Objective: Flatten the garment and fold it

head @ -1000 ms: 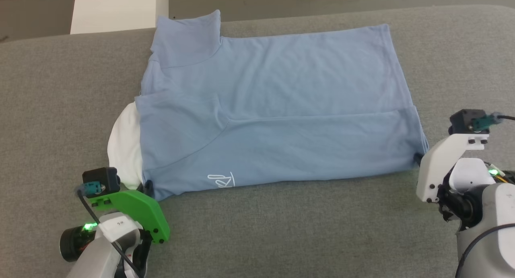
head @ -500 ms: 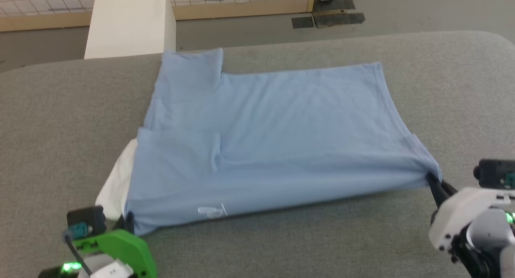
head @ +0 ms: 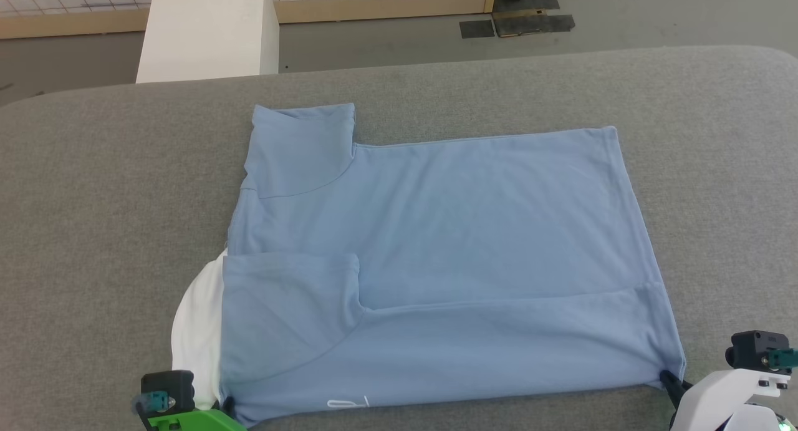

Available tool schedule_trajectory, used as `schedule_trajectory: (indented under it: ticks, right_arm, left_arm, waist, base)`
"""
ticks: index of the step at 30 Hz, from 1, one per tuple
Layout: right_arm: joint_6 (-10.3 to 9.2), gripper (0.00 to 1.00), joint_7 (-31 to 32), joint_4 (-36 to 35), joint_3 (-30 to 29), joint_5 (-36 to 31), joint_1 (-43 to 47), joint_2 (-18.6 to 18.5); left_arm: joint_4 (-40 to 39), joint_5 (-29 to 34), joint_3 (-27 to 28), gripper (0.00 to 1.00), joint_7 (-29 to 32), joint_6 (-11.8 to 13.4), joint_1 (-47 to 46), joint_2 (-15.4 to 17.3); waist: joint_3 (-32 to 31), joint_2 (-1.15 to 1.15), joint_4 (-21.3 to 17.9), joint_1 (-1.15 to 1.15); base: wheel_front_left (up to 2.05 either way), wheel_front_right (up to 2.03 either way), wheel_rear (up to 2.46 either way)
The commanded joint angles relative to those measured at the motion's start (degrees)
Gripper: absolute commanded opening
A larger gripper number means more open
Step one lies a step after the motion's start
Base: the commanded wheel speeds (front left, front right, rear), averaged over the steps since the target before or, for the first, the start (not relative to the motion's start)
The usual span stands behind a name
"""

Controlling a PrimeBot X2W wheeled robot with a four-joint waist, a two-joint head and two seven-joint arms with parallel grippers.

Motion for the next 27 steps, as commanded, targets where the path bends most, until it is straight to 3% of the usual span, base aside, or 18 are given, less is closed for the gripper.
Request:
schedule_trajectory:
  ticks: [1, 8, 9, 10, 11, 19, 27]
  right_arm:
    - [-0.11, 0.0, -0.5, 1.6, 0.3, -0.3, -0.5, -0.1]
    - [-0.11, 0.0, -3.5, 6.6, 1.8, 0.5, -2.1, -0.1]
    - [-0.11, 0.12, -4.1, 6.5, 1.8, 0.8, -2.0, -0.1]
    - [-0.11, 0.73, -4.6, 6.2, 1.9, 1.1, -1.8, -0.1]
    - [-0.11, 1.0, -5.2, 5.7, 1.9, 1.4, -1.5, -0.1]
    - [-0.11, 1.0, -17.5, -1.6, 2.8, 1.1, -0.2, -0.1]
    - [-0.11, 1.0, -30.6, -4.7, 8.5, -0.9, -2.5, -0.5]
  left_arm:
    - [2.1, -0.3, -0.7, 0.0, 1.0, -0.5, -0.6, 0.1]
    - [6.1, -1.2, -1.9, 0.0, 1.2, -2.6, -2.6, -0.8]
    - [6.1, -1.4, -1.7, 0.42, 0.6, -2.7, -2.7, -1.3]
    - [5.8, -1.7, -1.4, 0.95, -0.1, -2.7, -2.8, -1.7]
    - [5.4, -1.8, -1.1, 1.0, -0.7, -2.8, -2.9, -1.8]
    - [-2.1, 0.2, 3.4, 1.0, -8.9, -4.3, -6.0, 0.8]
    - [-3.7, 6.5, 3.7, 1.0, -11.8, -9.7, -20.4, 6.5]
  waist:
    - [0.3, 0.0, -0.2, 0.0]
    - [0.6, 0.0, -0.8, 0.0]
    - [0.5, 0.0, -0.9, 0.0]
    - [0.4, 0.0, -0.9, 0.0]
    - [0.3, 0.0, -1.0, 0.0]
    - [-0.3, 0.0, -2.9, 0.0]
    - [3.3, 0.0, -6.6, 0.0]
  base:
    - [0.0, 0.0, 0.0]
    - [0.0, 0.0, 0.0]
    - [0.0, 0.0, 0.0]
    - [0.0, 0.0, 0.0]
    - [0.0, 0.0, 0.0]
    - [0.0, 0.0, 0.0]
    - [0.0, 0.0, 0.0]
